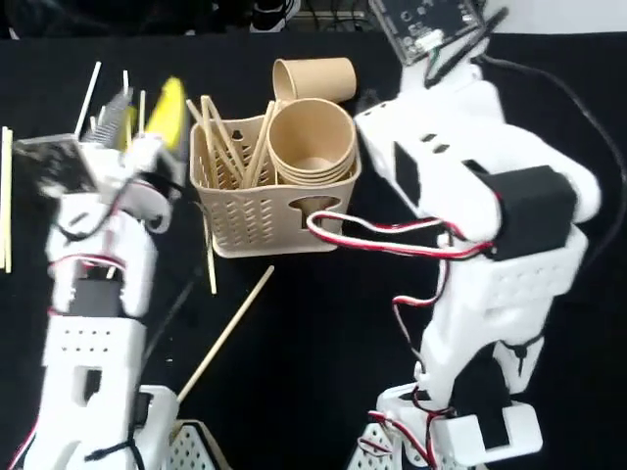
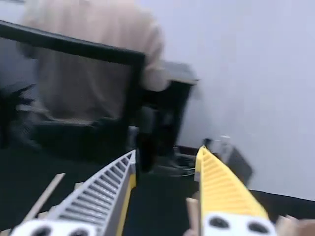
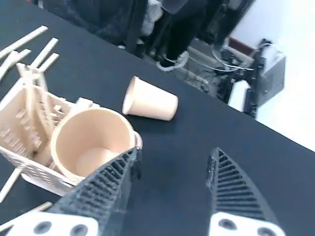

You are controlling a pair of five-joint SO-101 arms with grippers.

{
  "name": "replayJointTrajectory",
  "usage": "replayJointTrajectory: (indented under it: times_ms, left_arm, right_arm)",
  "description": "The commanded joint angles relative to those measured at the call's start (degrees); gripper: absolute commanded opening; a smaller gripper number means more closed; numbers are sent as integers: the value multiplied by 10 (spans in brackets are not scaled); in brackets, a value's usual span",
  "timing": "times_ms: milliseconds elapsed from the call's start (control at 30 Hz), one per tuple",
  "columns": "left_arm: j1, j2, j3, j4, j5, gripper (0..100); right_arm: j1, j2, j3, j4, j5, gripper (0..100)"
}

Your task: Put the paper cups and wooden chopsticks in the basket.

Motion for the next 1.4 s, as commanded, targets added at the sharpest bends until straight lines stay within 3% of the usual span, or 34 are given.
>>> replayJointTrajectory:
  times_ms: [0, 233, 400, 533, 800, 1033, 1200, 1367]
  left_arm:
    - [-120, 28, -131, 170, -22, 203]
    - [-222, 229, -239, 299, -151, 203]
    - [-240, 418, -289, 322, -248, 203]
    - [-266, 576, -372, 321, -253, 204]
    - [-269, 825, -589, 384, -253, 204]
    - [-270, 964, -725, 436, -254, 191]
    - [-271, 1016, -787, 490, -254, 20]
    - [-269, 1025, -826, 552, -254, 30]
  right_arm:
    - [70, -30, 13, 13, 13, 233]
    - [151, -91, 194, 13, 14, 229]
    - [153, -167, 349, -7, 70, 106]
    - [192, -216, 467, -78, 92, 65]
    - [270, -167, 630, -268, 108, 162]
    - [271, -113, 669, -302, 113, 162]
    - [268, -114, 692, -324, 113, 162]
    - [268, -114, 692, -321, 113, 162]
